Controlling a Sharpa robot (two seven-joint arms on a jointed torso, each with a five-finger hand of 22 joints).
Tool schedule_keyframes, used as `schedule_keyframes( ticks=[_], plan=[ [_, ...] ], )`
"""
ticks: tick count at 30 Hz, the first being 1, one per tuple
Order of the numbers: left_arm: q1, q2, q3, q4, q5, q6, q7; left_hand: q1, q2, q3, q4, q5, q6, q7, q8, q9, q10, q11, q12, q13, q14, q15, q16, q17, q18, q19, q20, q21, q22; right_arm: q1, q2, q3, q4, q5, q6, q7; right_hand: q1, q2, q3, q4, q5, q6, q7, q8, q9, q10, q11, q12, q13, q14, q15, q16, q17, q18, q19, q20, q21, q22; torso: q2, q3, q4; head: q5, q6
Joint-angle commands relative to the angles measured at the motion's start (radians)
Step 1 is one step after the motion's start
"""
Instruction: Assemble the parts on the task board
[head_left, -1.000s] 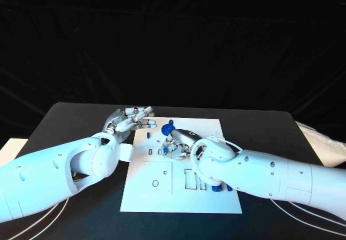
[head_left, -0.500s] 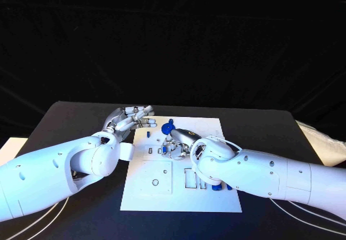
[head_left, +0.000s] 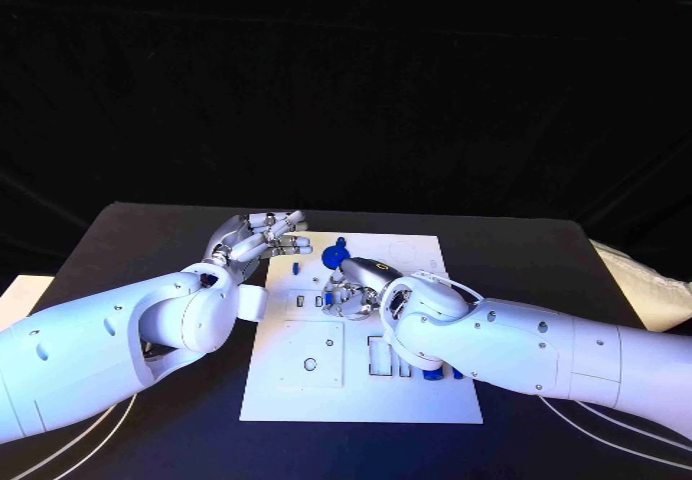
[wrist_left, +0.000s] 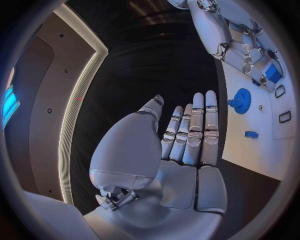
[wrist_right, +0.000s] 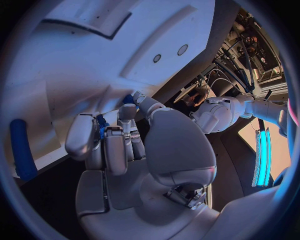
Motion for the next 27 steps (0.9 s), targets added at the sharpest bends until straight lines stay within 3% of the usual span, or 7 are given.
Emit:
schedule_keyframes(
  ticks=[1,14,27],
  plan=[
    [0.0,0.002,0.001,0.0,0.0,0.021,0.005,0.001,0.007,-0.002,-0.006,-0.006,0.008,0.001,-0.005,-0.001,0.003,0.003,-0.004,-0.001,0.001,-0.002,-0.004,0.001,0.01,0.005,-0.001,0.004,0.0,-0.006,-0.001,-0.004,-0.002,-0.009,0.019,-0.002,0.0,-0.018,-0.009,-0.001,0.001,-0.009,0.002,-0.007,-0.001,-0.016,0.002,-0.014,-0.01,0.063,0.009,-0.006,0.071,-0.014,-0.005,0.003,-0.005,-0.004,0.0,0.0002,0.0001,-0.001,0.0],
    [0.0,0.002,0.001,-0.001,0.0,0.022,0.002,0.001,0.007,-0.002,-0.006,-0.006,0.008,0.001,-0.005,-0.001,0.003,0.003,-0.004,-0.001,0.001,-0.002,-0.004,0.001,0.01,0.005,-0.001,0.004,0.0,-0.006,-0.001,-0.004,-0.002,-0.017,0.02,0.0,-0.022,-0.046,-0.038,0.009,-0.002,-0.027,0.008,-0.018,-0.006,-0.03,0.008,-0.036,-0.031,0.061,0.014,-0.013,0.062,-0.012,-0.011,0.009,-0.013,-0.015,0.0,0.0003,0.0,-0.004,0.0],
    [0.0,0.004,0.0,-0.003,0.0,0.023,0.001,0.0,0.007,-0.002,-0.006,-0.006,0.008,0.001,-0.005,-0.001,0.003,0.004,-0.004,-0.001,0.0,-0.002,-0.005,0.002,0.01,0.005,-0.001,0.004,0.0,-0.008,-0.002,-0.004,0.003,-0.021,-0.033,-0.002,-0.031,-0.06,-0.067,0.02,0.002,-0.062,0.015,-0.036,-0.014,-0.043,0.015,-0.048,-0.045,0.059,0.02,-0.018,0.056,-0.012,-0.013,0.014,-0.017,-0.02,0.0,-0.0003,0.0006,-0.006,0.0]
  ],
)
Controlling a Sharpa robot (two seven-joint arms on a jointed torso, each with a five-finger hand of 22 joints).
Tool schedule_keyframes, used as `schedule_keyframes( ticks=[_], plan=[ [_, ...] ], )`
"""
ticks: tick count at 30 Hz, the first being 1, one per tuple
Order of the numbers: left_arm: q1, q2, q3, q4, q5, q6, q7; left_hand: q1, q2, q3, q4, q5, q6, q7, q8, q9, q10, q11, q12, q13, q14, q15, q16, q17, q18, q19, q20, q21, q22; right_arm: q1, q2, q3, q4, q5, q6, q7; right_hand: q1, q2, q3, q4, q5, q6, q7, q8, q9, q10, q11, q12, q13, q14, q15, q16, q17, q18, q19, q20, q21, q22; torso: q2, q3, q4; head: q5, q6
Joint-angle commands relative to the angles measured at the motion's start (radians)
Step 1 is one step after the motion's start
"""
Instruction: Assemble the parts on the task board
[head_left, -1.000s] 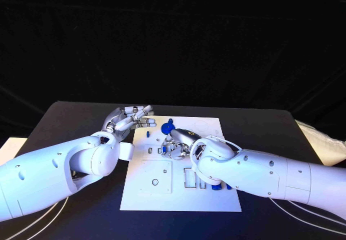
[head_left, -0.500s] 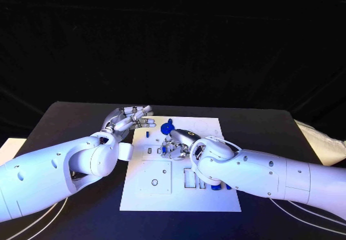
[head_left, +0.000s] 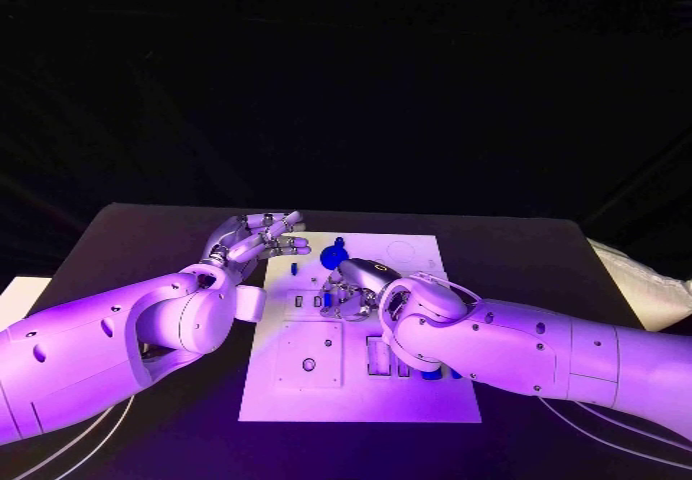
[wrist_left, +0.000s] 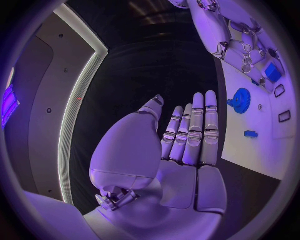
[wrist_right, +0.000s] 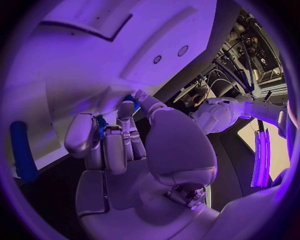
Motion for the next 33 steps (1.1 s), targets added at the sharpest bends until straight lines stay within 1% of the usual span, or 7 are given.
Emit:
schedule_keyframes(
  ticks=[1,20,26,28,30,32,33],
  plan=[
    [0.0,0.003,0.0,0.0,0.0,0.021,0.004,0.0,0.007,-0.002,-0.006,-0.006,0.008,0.001,-0.005,-0.001,0.003,0.004,-0.004,-0.001,0.0,-0.002,-0.005,0.001,0.01,0.005,-0.001,0.004,0.0,-0.005,-0.001,-0.002,0.003,-0.014,-0.033,-0.006,0.003,-0.013,-0.012,0.001,0.003,-0.017,0.001,-0.008,-0.003,-0.007,0.004,-0.006,-0.005,0.06,0.009,-0.007,0.056,-0.012,-0.005,0.006,-0.005,-0.002,0.0,-0.0004,-0.0001,-0.001,0.0],
    [-0.002,0.005,0.0,-0.008,-0.011,0.028,-0.015,-0.002,0.009,-0.004,-0.007,-0.006,0.01,0.0,-0.006,-0.001,0.011,0.001,-0.001,0.0,0.013,-0.006,-0.001,0.007,0.011,0.012,-0.003,0.009,0.002,-0.011,-0.046,0.009,0.06,-0.005,-0.156,0.17,0.016,-0.024,-0.041,0.004,0.006,-0.043,0.007,-0.016,-0.008,-0.023,0.01,0.001,-0.003,0.061,0.014,-0.004,0.063,-0.013,-0.003,0.012,-0.003,0.004,-0.001,0.0012,-0.0021,0.003,0.001],
    [-0.001,-0.004,0.0,-0.013,-0.11,0.031,-0.126,-0.024,0.01,-0.017,0.004,-0.007,0.07,-0.043,0.018,0.006,0.166,-0.057,0.064,0.032,0.243,-0.076,0.149,0.113,0.015,0.167,-0.07,0.13,0.06,0.02,-0.12,0.026,0.117,0.127,-0.088,0.387,0.034,-0.014,-0.043,0.001,0.009,-0.051,0.01,-0.017,-0.009,-0.028,0.012,0.007,0.0,0.055,0.017,-0.016,0.044,-0.011,-0.009,0.014,-0.009,-0.006,-0.005,0.0033,-0.0063,0.007,0.006],
    [0.0,-0.008,0.0,-0.016,-0.187,0.061,-0.216,-0.026,0.008,-0.015,0.008,-0.008,0.103,-0.073,0.035,0.013,0.256,-0.093,0.113,0.061,0.352,-0.113,0.315,0.24,0.015,0.248,-0.104,0.21,0.103,0.045,-0.159,0.028,0.139,0.195,-0.038,0.427,0.046,-0.008,-0.042,-0.003,0.019,-0.05,0.011,-0.015,-0.008,-0.042,0.012,-0.01,-0.015,0.048,0.017,-0.03,0.02,-0.007,-0.02,0.015,-0.02,-0.028,-0.008,0.0046,-0.0089,0.011,0.005],
    [0.006,-0.012,0.001,-0.02,-0.3,0.116,-0.332,-0.031,0.007,-0.012,0.018,-0.006,0.125,-0.106,0.057,0.024,0.297,-0.113,0.183,0.117,0.374,-0.133,0.776,0.693,0.006,0.299,-0.14,0.348,0.208,0.076,-0.208,0.03,0.165,0.261,0.009,0.444,0.067,-0.001,-0.033,-0.014,0.065,-0.038,0.01,-0.006,-0.005,-0.055,0.011,-0.023,-0.028,0.043,0.016,-0.043,0.001,-0.002,-0.033,0.014,-0.033,-0.05,-0.013,0.006,-0.0113,0.015,0.004],
    [0.013,-0.013,0.001,-0.025,-0.405,0.178,-0.429,-0.043,-0.002,-0.022,0.026,-0.004,0.139,-0.113,0.096,0.045,0.298,-0.145,0.302,0.219,0.373,-0.171,1.051,0.975,-0.03,0.334,-0.147,0.571,0.449,0.1,-0.254,0.03,0.184,0.305,0.033,0.446,0.074,0.003,-0.029,-0.017,0.079,-0.023,0.008,0.005,-0.002,-0.057,0.009,-0.026,-0.034,0.043,0.014,-0.044,0.0,-0.001,-0.036,0.013,-0.039,-0.058,-0.018,0.0076,-0.0135,0.018,0.0],
    [0.017,-0.013,0.001,-0.027,-0.449,0.201,-0.465,-0.043,-0.007,-0.027,0.027,-0.01,0.137,-0.111,0.115,0.056,0.284,-0.149,0.365,0.275,0.361,-0.156,1.115,1.049,-0.039,0.321,-0.15,0.636,0.527,0.109,-0.272,0.03,0.191,0.324,0.039,0.446,0.076,0.005,-0.027,-0.018,0.08,-0.017,0.007,0.008,-0.001,-0.055,0.008,-0.024,-0.033,0.044,0.013,-0.043,0.003,-0.001,-0.036,0.013,-0.039,-0.059,-0.02,0.008,-0.0144,0.019,0.0]
  ],
)
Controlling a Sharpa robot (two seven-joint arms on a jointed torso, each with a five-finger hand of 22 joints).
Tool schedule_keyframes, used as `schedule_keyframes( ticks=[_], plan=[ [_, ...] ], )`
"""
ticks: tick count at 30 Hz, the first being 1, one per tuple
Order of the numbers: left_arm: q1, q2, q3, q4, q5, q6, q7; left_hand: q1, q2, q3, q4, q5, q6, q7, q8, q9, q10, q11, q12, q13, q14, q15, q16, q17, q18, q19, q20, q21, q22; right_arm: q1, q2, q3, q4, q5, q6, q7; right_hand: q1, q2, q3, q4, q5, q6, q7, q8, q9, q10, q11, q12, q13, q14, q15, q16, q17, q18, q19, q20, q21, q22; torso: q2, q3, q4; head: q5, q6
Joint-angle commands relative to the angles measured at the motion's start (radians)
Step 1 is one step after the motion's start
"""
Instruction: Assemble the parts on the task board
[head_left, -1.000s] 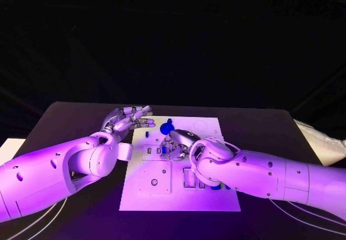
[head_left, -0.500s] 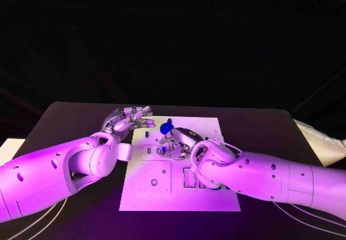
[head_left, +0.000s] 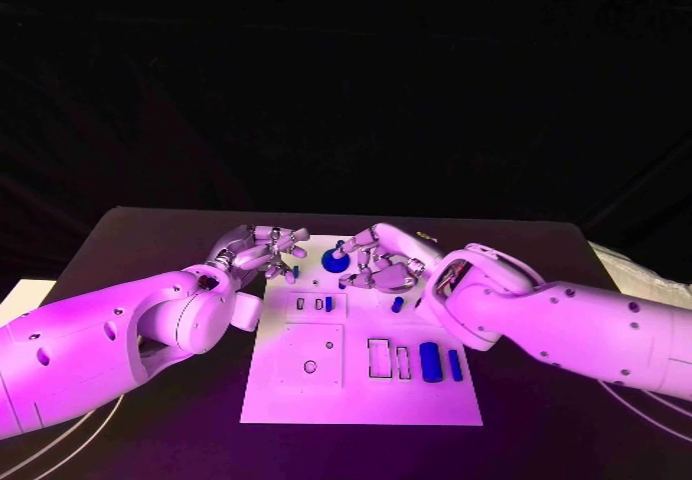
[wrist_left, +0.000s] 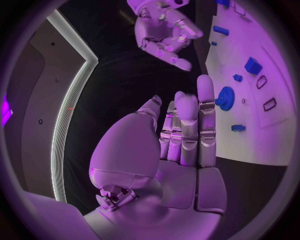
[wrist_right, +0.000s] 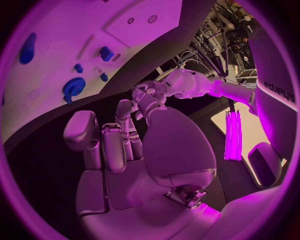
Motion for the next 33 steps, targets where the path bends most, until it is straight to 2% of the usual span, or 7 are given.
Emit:
schedule_keyframes(
  ticks=[1,4,8,12,17,22,33],
  plan=[
    [0.014,0.003,0.001,-0.006,-0.314,0.169,-0.289,-0.018,-0.003,-0.01,0.014,-0.008,0.007,-0.002,0.049,0.028,-0.028,-0.016,0.154,0.134,0.038,0.008,0.228,0.249,-0.035,0.0,-0.01,0.203,0.234,0.026,-0.054,0.0,0.024,0.178,0.101,0.09,0.011,-0.001,0.001,-0.006,0.007,0.02,0.0,0.011,0.003,0.003,-0.004,0.005,0.003,0.048,0.0,0.002,0.008,-0.001,-0.003,-0.002,-0.004,-0.003,-0.012,0.0035,-0.0065,0.004,-0.003],
    [0.032,0.012,0.002,-0.017,-0.453,0.235,-0.423,-0.056,-0.002,-0.038,0.052,-0.001,0.013,-0.031,0.104,0.063,-0.051,-0.029,0.288,0.246,0.068,-0.009,0.333,0.372,-0.045,0.028,-0.018,0.324,0.382,0.05,-0.113,0.0,0.037,0.244,0.103,0.084,0.011,0.001,0.002,-0.006,0.008,0.022,-0.001,0.013,0.004,0.011,-0.005,0.014,0.01,0.05,-0.001,0.004,0.012,-0.001,-0.002,-0.003,-0.003,-0.001,-0.019,0.0045,-0.012,0.008,-0.006],
    [0.052,0.03,0.003,-0.035,-0.586,0.305,-0.577,-0.132,0.002,-0.109,0.103,-0.002,0.003,-0.05,0.201,0.132,-0.023,-0.044,0.596,0.554,0.102,-0.022,0.438,0.506,-0.068,0.069,-0.03,0.459,0.561,0.063,-0.16,0.0,0.045,0.281,0.094,0.077,0.01,0.001,0.002,-0.006,0.009,0.021,0.0,0.013,0.003,0.015,-0.006,0.017,0.011,0.05,-0.001,0.005,0.013,-0.001,0.0,-0.003,-0.002,0.001,-0.024,0.0087,-0.0202,0.018,-0.009],
    [0.067,0.055,0.006,-0.053,-0.715,0.361,-0.68,-0.148,0.026,-0.157,0.113,-0.025,-0.026,-0.056,0.282,0.198,-0.016,-0.054,0.716,0.682,0.105,-0.032,0.447,0.518,-0.086,0.098,-0.034,0.534,0.673,0.068,-0.181,-0.001,0.044,0.294,0.086,0.069,0.008,0.002,0.002,-0.004,0.009,0.02,0.0,0.013,0.003,0.016,-0.006,0.017,0.01,0.051,-0.002,0.004,0.012,-0.001,0.0,-0.004,-0.002,0.001,-0.028,0.0151,-0.0244,0.031,-0.013],
    [0.085,0.106,0.012,-0.085,-0.8,0.43,-0.78,-0.159,0.046,-0.205,0.114,-0.058,-0.06,-0.063,0.355,0.262,-0.009,-0.059,0.772,0.744,0.105,-0.035,0.447,0.518,-0.098,0.121,-0.04,0.581,0.749,0.071,-0.194,-0.002,0.035,0.294,0.082,0.052,0.006,0.003,0.001,-0.002,0.008,0.021,0.0,0.014,0.002,0.017,-0.006,0.016,0.008,0.05,-0.002,0.002,0.008,-0.001,0.0,-0.004,-0.003,0.0,-0.032,0.0192,-0.0212,0.033,-0.021],
    [0.098,0.153,0.013,-0.125,-0.833,0.48,-0.826,-0.168,0.053,-0.233,0.116,-0.073,-0.083,-0.064,0.386,0.292,-0.014,-0.06,0.779,0.753,0.105,-0.038,0.447,0.518,-0.105,0.138,-0.041,0.601,0.785,0.073,-0.196,-0.003,0.024,0.292,0.082,0.038,0.005,0.003,0.001,-0.002,0.008,0.021,0.0,0.014,0.002,0.017,-0.006,0.016,0.007,0.05,-0.002,0.001,0.008,-0.001,0.0,-0.004,-0.004,-0.001,-0.033,0.0217,-0.02,0.036,-0.019],
    [0.11,0.258,0.014,-0.231,-0.866,0.609,-0.865,-0.185,0.069,-0.271,0.117,-0.104,-0.108,-0.066,0.427,0.333,-0.011,-0.062,0.797,0.775,0.105,-0.039,0.447,0.518,-0.113,0.155,-0.043,0.621,0.825,0.074,-0.191,-0.004,0.013,0.282,0.094,0.013,0.002,0.002,-0.001,0.0,0.01,0.021,-0.001,0.015,0.002,0.018,-0.006,0.014,0.005,0.05,-0.002,0.0,0.007,0.0,-0.001,-0.005,-0.006,-0.006,-0.031,0.0192,-0.0208,0.037,-0.028]
  ],
)
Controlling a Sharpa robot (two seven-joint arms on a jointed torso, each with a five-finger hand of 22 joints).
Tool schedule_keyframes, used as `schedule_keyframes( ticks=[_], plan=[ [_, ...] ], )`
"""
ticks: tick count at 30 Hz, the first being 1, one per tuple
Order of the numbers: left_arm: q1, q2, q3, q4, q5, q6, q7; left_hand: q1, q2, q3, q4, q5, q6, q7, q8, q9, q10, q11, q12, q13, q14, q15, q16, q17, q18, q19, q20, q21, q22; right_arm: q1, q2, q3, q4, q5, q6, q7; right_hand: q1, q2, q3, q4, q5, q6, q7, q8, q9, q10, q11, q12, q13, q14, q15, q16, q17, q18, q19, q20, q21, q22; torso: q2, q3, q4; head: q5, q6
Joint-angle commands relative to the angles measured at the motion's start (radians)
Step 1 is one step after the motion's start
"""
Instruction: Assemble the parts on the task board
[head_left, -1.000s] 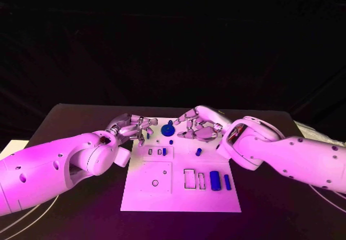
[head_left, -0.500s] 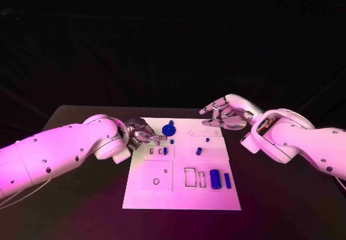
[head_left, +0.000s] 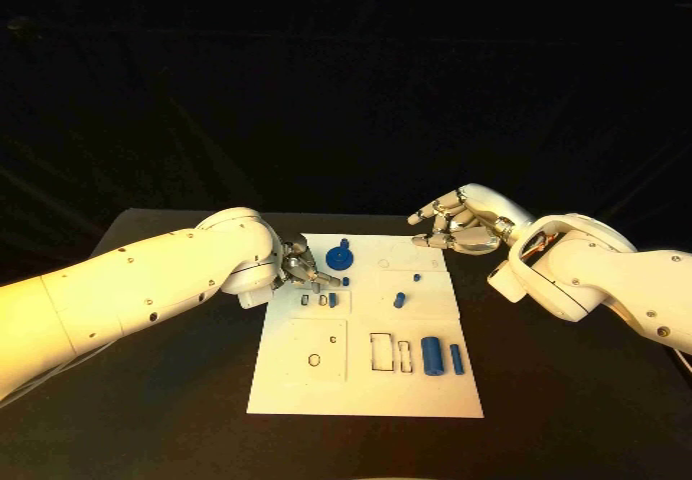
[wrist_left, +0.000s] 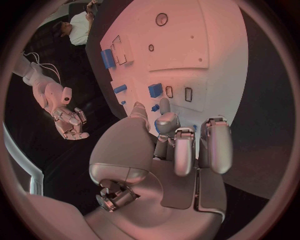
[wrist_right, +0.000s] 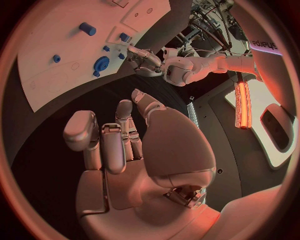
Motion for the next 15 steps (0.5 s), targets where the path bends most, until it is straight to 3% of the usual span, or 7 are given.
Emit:
schedule_keyframes(
  ticks=[1,15],
  plan=[
    [0.003,0.02,0.001,-0.025,-0.049,0.116,-0.044,-0.003,0.008,-0.009,0.002,-0.007,-0.009,-0.002,0.008,0.005,0.005,-0.003,0.004,0.002,0.104,-0.007,0.002,0.263,-0.018,0.02,-0.002,0.004,0.024,0.0,0.003,-0.001,-0.002,-0.004,0.021,-0.019,0.002,0.002,-0.002,0.002,0.006,0.004,-0.001,0.004,0.0,0.006,0.0,0.003,-0.002,0.05,-0.002,0.0,0.006,0.0,-0.001,-0.005,-0.006,-0.002,0.001,-0.001,0.0003,-0.001,-0.004],
    [0.005,0.08,0.002,-0.066,-0.093,0.153,-0.052,-0.018,0.018,-0.031,0.001,-0.01,-0.016,-0.005,0.029,0.026,0.008,-0.005,0.013,0.013,0.104,-0.008,0.002,0.263,-0.02,0.024,-0.003,0.009,0.035,0.0,0.012,-0.002,-0.009,-0.018,0.041,-0.025,-0.002,0.0,-0.004,0.004,0.008,0.003,-0.002,0.004,-0.001,0.005,0.0,-0.002,-0.007,0.05,-0.003,-0.003,0.002,0.0,-0.002,-0.005,-0.008,-0.006,0.0,-0.0008,0.0015,-0.001,-0.014]
  ],
)
